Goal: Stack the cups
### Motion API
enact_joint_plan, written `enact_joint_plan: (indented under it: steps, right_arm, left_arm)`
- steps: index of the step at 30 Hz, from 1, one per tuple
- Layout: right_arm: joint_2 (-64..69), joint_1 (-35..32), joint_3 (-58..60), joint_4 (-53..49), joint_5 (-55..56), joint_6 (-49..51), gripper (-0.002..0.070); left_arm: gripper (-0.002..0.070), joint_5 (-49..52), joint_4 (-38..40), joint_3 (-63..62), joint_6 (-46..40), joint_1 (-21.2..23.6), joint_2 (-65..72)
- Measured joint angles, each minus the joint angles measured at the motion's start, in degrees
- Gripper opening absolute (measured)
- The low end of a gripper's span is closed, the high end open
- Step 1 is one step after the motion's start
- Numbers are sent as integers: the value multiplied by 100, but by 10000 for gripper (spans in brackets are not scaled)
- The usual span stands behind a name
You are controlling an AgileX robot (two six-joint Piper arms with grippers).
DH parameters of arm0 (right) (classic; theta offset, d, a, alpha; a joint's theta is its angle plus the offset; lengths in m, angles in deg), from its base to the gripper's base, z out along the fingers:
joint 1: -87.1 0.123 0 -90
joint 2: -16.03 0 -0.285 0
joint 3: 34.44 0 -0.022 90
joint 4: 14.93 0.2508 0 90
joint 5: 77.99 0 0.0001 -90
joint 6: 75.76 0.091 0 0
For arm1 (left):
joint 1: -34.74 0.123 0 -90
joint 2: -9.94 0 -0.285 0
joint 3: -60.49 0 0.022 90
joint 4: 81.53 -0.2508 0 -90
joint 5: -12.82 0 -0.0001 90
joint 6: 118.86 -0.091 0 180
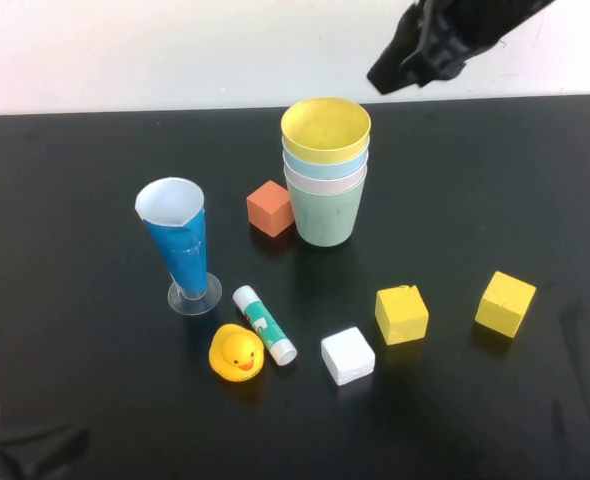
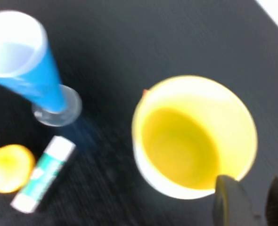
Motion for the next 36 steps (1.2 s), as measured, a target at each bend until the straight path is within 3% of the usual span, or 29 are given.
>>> enact_joint_plan:
  steps: [5,9,16,25,36]
  right_arm:
    - [-747,0,897,504,140,-450,62]
    - [-1635,0,2146,577,836,-679,13]
    - [-3730,0,4961,645,2781,-1061,-1]
    - [-6362,31,8200,737,5160,-1259,-1]
    - [-7956,31,10199,834,6750,-1273,-1]
  left_arm:
    - [0,93,-889,0,885,0,-833]
    - [0,556,-1615,0,1712,0,-1545]
    - [0,1181,-2309,0,2123,0,-2346]
    - [0,1171,-2331,0,2124,0,-2358]
    - [0,1171,-2331,0,2113,0,-2358]
